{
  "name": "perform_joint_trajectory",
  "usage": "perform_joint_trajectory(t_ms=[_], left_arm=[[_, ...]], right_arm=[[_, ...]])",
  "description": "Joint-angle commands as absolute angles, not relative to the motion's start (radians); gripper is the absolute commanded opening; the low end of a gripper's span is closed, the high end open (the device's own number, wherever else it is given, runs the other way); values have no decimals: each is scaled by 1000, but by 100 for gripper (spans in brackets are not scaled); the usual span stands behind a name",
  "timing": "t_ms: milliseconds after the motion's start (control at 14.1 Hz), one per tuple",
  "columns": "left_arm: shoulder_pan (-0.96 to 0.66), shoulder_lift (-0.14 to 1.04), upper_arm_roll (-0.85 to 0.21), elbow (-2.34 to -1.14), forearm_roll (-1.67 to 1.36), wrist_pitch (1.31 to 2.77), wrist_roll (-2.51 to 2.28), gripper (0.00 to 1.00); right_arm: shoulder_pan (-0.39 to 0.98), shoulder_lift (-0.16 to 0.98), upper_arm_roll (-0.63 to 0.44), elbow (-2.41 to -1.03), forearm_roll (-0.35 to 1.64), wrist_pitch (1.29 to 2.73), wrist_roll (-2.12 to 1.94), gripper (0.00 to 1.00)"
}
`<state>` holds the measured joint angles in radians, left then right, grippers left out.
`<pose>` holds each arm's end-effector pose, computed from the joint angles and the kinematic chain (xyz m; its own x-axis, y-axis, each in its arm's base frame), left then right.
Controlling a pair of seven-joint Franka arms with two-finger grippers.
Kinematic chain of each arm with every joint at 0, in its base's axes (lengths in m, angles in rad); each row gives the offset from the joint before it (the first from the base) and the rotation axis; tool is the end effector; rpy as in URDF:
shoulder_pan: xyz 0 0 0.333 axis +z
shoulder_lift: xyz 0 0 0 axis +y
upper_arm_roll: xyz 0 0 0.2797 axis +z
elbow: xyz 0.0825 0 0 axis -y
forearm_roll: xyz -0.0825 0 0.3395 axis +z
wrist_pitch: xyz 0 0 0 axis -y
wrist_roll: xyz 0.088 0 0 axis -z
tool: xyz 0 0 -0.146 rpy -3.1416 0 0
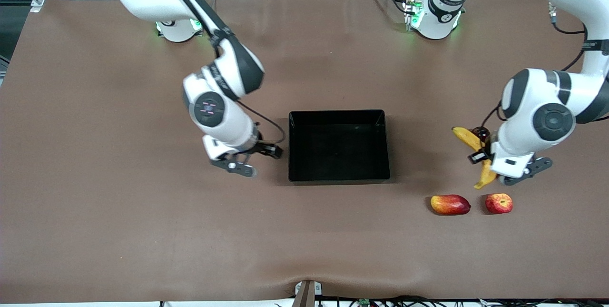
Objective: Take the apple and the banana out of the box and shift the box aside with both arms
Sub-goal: 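Carry the banana to the fruits while the right gripper grips the tray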
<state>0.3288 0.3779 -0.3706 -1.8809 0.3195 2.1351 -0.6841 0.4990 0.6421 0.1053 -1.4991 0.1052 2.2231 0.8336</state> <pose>0.5681 0.0054 0.2686 0.8889 0.4582 -0.0011 0.4526 -0.8784 -0.1534 0.5479 0.3752 0.2580 0.9511 -0.3031 -0.0597 -0.3088 -0.9378 -0.1588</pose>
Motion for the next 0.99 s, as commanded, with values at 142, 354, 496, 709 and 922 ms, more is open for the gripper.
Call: perform_joint_trajectory(t_ms=[142, 354, 496, 709, 922], left_arm=[[399, 488, -379, -1914, 317, 2305, -722, 0], [416, 563, -377, -1913, 316, 2382, -747, 0], [408, 598, -376, -1905, 319, 2393, -759, 8], [407, 615, -376, -1885, 330, 2393, -753, 93], [405, 560, -376, -1881, 350, 2366, -752, 100]], right_arm=[[574, 735, 94, -1439, 110, 2295, 867, 87], [594, 752, 91, -1434, 65, 2290, 890, 18], [575, 747, 92, -1433, -14, 2281, 838, 0], [568, 742, 92, -1430, -3, 2278, 841, 0], [537, 730, 98, -1425, -2, 2244, 836, 0]])
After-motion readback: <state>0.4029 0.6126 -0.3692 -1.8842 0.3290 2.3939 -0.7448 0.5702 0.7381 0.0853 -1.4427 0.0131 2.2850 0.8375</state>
